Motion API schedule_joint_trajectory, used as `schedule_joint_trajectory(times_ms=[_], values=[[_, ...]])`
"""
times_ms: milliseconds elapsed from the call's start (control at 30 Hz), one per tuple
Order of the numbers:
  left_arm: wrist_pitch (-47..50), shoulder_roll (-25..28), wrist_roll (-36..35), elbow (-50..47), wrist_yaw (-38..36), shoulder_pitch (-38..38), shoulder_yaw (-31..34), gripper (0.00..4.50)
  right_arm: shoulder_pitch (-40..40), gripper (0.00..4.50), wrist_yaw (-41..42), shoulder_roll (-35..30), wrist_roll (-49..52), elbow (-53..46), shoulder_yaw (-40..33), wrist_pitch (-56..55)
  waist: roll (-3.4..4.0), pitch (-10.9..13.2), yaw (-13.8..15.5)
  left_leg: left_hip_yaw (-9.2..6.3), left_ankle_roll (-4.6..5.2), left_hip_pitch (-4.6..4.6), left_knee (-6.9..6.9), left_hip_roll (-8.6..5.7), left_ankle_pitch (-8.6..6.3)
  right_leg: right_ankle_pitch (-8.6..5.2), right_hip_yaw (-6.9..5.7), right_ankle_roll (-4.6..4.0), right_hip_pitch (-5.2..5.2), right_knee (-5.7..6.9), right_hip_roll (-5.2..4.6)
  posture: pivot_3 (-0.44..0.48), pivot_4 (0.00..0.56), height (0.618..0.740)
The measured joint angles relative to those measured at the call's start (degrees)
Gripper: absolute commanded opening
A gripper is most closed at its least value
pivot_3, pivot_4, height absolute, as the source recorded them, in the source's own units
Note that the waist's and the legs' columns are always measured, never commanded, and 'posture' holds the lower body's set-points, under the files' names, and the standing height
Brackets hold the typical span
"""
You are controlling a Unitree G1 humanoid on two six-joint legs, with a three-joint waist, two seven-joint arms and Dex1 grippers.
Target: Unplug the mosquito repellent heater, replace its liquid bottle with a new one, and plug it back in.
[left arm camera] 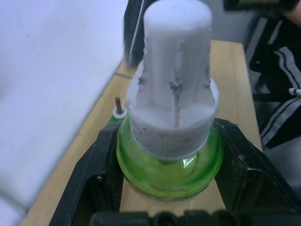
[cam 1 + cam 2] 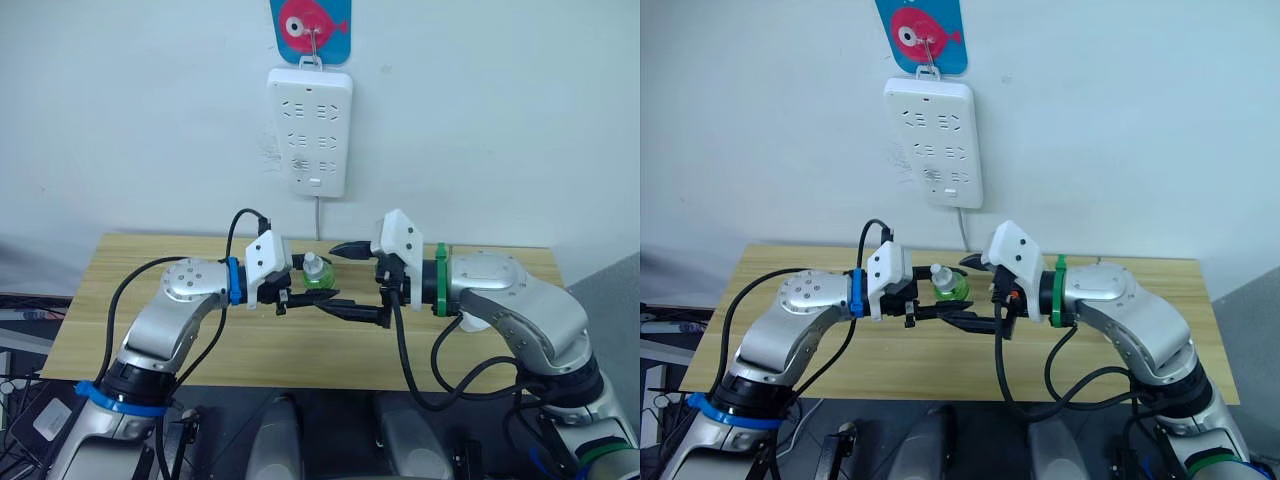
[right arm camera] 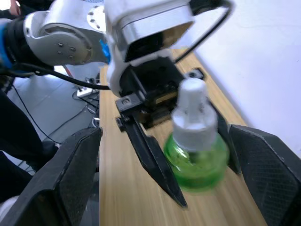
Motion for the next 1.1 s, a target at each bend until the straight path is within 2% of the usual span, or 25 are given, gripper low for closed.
schedule_joint_trajectory(times_ms=[33, 133, 400, 433, 700, 767, 933, 1100], values=[[0.0, 0.0, 0.0, 0.3, -0.7, -0.3, -0.1, 2.27, -0.2, 4.5, -0.1, 0.4, -0.1, 0.4, 0.2, -0.3, 0.0, 0.0, 0.0, 0.0, -0.09, 0.0, 0.0, 0.01, 0.05, 0.0, 0.0, 0.0, 0.0, 0.0, 0.0, -0.076, 0.215, 0.729], [-0.2, -0.2, 0.1, 1.0, -1.8, -0.6, -0.1, 2.27, -0.5, 3.97, -0.6, 1.5, -1.1, 2.5, 1.1, -2.0, -0.01, 0.0, -0.1, 0.0, -0.16, 0.0, 0.0, 0.02, 0.09, 0.0, -0.01, 0.0, -0.01, 0.01, 0.0, -0.074, 0.199, 0.729], [0.7, -0.8, -0.6, 1.6, -3.1, -0.5, -0.1, 2.27, -0.5, 1.2, -1.2, 1.8, -6.9, 5.8, 4.5, -8.7, -0.06, -0.1, -0.5, -0.01, -0.21, -0.02, 0.04, 0.0, 0.12, 0.0, -0.03, 0.0, -0.01, 0.04, -0.03, -0.072, 0.187, 0.729], [0.9, -1.0, -0.8, 1.8, -3.1, -0.5, 0.0, 2.27, -0.5, 1.04, -1.2, 1.8, -7.4, 6.1, 4.6, -9.3, -0.08, -0.2, -0.5, -0.01, -0.21, -0.02, 0.05, 0.0, 0.12, 0.01, -0.04, -0.01, -0.01, 0.04, -0.04, -0.072, 0.187, 0.729], [1.5, -1.3, -2.2, 1.8, -3.4, -0.1, 0.9, 2.27, -0.5, 1.05, -0.4, 2.2, -8.7, 6.7, 4.8, -11.4, -0.11, -0.2, -0.7, -0.02, -0.23, -0.01, 0.08, 0.01, 0.14, 0.01, -0.05, -0.02, 0.0, 0.09, -0.04, -0.075, 0.185, 0.729], [-0.3, -1.2, -2.5, 2.0, -4.5, 0.5, 1.7, 3.01, -0.4, 1.05, 0.1, 2.5, -8.4, 6.7, 4.7, -12.1, -0.11, -0.2, -0.8, -0.02, -0.23, -0.01, 0.08, 0.02, 0.14, 0.01, -0.06, -0.02, 0.0, 0.11, -0.05, -0.075, 0.185, 0.729], [-3.2, -0.4, -2.4, 5.2, -6.7, 0.7, 2.0, 4.43, -0.4, 1.05, -0.1, 2.5, -8.2, 7.6, 1.9, -12.6, -0.13, -0.3, -0.8, -0.03, -0.25, -0.01, 0.17, 0.0, 0.15, 0.02, -0.06, -0.02, 0.0, 0.19, -0.05, -0.09, 0.182, 0.729], [1.4, -2.2, -6.7, 4.8, -5.4, 0.5, 4.1, 4.47, -0.1, 1.05, -0.1, 2.3, -7.8, 7.5, 0.5, -12.5, -0.15, -0.3, -0.9, -0.05, -0.24, -0.01, 0.27, 0.0, 0.15, 0.02, -0.07, -0.02, 0.0, 0.33, -0.06, -0.091, 0.181, 0.729]])
